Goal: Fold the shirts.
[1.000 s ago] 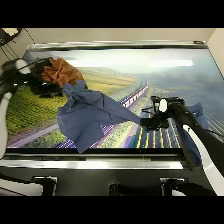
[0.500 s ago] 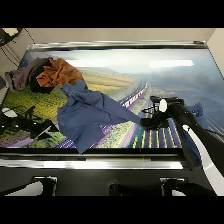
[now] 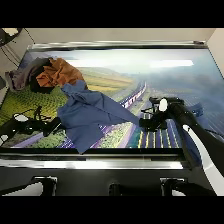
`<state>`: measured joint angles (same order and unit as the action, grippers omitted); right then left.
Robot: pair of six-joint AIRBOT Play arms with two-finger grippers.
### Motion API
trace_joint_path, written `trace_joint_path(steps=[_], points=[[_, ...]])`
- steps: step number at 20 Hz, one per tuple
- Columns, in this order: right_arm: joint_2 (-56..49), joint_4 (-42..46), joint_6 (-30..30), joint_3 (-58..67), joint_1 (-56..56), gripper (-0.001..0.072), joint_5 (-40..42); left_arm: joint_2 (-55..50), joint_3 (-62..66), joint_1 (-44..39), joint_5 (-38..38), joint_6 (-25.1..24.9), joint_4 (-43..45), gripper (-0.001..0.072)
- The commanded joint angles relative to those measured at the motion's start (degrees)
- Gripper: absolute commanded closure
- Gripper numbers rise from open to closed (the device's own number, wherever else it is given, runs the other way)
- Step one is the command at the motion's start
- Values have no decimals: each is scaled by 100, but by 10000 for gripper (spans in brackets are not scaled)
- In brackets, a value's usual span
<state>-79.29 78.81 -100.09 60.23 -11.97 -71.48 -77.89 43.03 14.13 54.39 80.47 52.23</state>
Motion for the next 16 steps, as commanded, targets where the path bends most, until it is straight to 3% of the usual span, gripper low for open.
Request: trace_joint_path(steps=[1,4,7,9,11,13,16], points=[[221,-177,-2,177,0,668,127,109,562,-26,234,-503,-170,685],[929,249,-48,962,0,669,407,844,2000,-28,407,-1080,-175,685],[1851,1987,-883,2380,0,669,927,1860,4168,-28,-129,-1019,-173,686],[2483,3244,-1290,3379,0,668,1130,2385,5606,-24,-549,-706,-55,686],[3115,4011,-1628,4135,0,669,931,2848,6754,-26,-614,-13,485,686],[3733,4006,-1696,4402,-2,669,553,3289,7145,-26,-599,579,737,686],[4341,3877,-1687,4402,-2,669,-245,3687,7110,-28,-315,874,708,685]])
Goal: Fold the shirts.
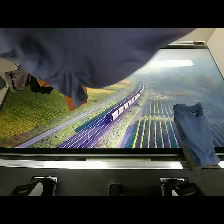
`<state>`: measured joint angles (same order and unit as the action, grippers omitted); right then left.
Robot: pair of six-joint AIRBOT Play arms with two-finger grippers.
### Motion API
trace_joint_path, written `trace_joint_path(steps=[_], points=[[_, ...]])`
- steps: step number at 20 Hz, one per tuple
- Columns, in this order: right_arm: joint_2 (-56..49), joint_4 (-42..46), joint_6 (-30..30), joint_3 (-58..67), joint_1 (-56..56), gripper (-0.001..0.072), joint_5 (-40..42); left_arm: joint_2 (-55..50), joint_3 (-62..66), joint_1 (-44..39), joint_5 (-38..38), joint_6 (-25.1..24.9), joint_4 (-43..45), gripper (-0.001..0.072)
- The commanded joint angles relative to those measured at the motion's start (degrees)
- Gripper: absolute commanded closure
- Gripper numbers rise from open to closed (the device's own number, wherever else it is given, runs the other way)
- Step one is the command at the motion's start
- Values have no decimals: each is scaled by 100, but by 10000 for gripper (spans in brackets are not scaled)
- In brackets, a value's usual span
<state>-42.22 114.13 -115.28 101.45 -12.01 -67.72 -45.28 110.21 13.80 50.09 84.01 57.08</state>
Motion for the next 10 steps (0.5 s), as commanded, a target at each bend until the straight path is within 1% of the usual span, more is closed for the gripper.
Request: trace_joint_path(steps=[1,3,6,8,10], points=[[750,348,-101,280,2,669,-813,463,391,4,192,518,175,685],[898,345,52,280,2,669,-957,470,391,4,197,516,52,685],[916,343,70,280,2,669,-1091,382,391,4,339,516,50,685],[743,348,175,280,2,669,-1368,179,345,4,837,509,55,685],[350,332,175,258,2,669,-1910,-94,74,4,1364,481,57,685]])
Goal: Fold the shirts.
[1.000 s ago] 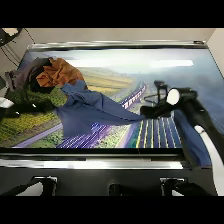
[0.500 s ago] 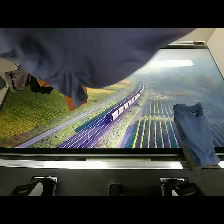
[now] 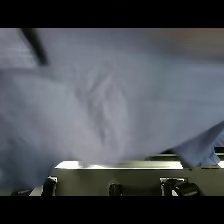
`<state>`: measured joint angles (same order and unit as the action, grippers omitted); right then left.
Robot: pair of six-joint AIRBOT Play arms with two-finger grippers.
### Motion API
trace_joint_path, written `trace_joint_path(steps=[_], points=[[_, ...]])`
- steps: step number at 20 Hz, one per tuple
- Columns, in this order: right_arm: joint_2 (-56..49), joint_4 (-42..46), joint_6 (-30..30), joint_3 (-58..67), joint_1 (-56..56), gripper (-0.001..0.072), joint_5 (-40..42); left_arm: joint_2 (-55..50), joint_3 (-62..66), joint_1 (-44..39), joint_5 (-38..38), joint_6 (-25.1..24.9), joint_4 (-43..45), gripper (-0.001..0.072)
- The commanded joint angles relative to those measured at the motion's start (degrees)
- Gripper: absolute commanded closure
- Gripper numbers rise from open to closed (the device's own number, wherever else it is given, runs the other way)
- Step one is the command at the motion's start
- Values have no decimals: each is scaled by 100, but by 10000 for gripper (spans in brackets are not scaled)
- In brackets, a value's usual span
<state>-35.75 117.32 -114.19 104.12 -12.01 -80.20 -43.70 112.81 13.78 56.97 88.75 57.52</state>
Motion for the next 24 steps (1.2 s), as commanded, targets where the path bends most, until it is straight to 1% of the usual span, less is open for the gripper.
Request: trace_joint_path(steps=[1,3,4,5,6,8,10,12,14,15,17,19,20,21,22,23,24], points=[[-553,20,83,-81,2,668,-997,-404,-435,7,828,-98,11,685],[-1126,-31,98,-605,4,667,-1296,-726,-1224,7,868,-481,11,685],[-1399,-195,39,-1113,4,667,-1198,-909,-1690,7,848,-614,11,685],[-1620,-313,-151,-1703,4,667,-944,-1137,-2260,4,809,-782,13,685],[-1840,-413,-525,-2415,4,667,-439,-1377,-2885,-7,669,-841,11,685],[-2304,-566,-1357,-3545,4,666,1047,-1886,-3897,-85,52,-848,4,685],[-2844,-726,-2009,-3869,4,666,2175,-2507,-4374,-151,-457,-848,-98,684],[-3213,-723,-2347,-3866,4,667,3283,-3023,-4378,-188,-525,-846,-278,684],[-3423,-721,-2389,-3866,4,667,4350,-3388,-4378,-260,-551,-927,-352,684],[-3539,-710,-2385,-3869,4,667,4638,-3515,-4380,-304,-540,-1062,-352,684],[-3862,-658,-2483,-3869,4,667,4496,-3718,-4380,-424,-540,-1252,-352,683],[-4236,-826,-2645,-3869,2,667,4054,-3884,-4380,-549,-509,-1246,-352,683],[-4371,-1080,-2643,-3869,4,667,3860,-3947,-4380,-610,-400,-1198,-354,682],[-4426,-1233,-2645,-3869,4,659,3851,-3987,-4380,-651,-264,-1032,-354,674],[-4404,-1325,-2643,-3853,4,579,3971,-3998,-4371,-662,-94,-800,-354,570],[-4343,-1318,-2621,-3753,4,394,4002,-3991,-4310,-614,162,-715,-339,343],[-4256,-1320,-2457,-3585,57,213,3954,-3982,-4168,-498,555,-713,-289,170]])
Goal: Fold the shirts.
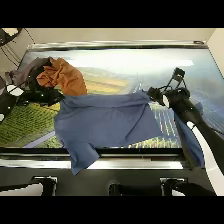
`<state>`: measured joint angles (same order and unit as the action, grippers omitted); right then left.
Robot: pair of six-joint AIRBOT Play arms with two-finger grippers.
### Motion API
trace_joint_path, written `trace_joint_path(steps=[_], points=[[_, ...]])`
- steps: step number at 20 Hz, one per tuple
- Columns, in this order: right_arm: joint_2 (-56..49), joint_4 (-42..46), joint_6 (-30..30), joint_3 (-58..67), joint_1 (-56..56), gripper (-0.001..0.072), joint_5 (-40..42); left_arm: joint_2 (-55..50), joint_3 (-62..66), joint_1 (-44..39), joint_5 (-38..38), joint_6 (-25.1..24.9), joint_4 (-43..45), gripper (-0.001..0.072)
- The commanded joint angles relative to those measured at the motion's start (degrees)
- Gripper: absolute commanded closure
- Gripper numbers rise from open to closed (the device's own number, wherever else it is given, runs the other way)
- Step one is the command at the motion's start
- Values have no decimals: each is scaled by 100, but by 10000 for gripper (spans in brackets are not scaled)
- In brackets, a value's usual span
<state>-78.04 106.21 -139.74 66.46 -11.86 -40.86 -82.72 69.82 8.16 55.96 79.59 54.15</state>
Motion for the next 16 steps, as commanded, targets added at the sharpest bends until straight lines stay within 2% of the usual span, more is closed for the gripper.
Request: trace_joint_path(steps=[1,3,4,5,6,9,11,12,13,16], points=[[94,-275,317,407,173,167,-142,-70,345,238,1158,208,160,172],[363,-367,892,809,693,155,-664,17,721,673,2144,304,708,188],[468,-476,1285,949,1025,156,-997,153,723,890,2476,319,1049,263],[579,-706,1832,994,1392,158,-1346,323,599,1088,2691,398,1270,373],[638,-964,2345,990,1703,159,-1759,581,254,1259,2743,446,1287,408],[621,-1657,3783,898,2328,158,-3185,1351,-1506,1399,2649,264,1244,377],[621,-2002,4341,728,2459,153,-3624,1679,-2579,1401,2428,-107,1032,365],[621,-2083,4503,664,2457,147,-3762,1781,-2955,1401,2275,-286,809,305],[621,-2264,4618,627,2441,147,-3842,1834,-3254,1399,2063,-343,619,288],[614,-2656,4664,595,2441,147,-3923,1825,-3700,1388,1556,-382,428,290]])
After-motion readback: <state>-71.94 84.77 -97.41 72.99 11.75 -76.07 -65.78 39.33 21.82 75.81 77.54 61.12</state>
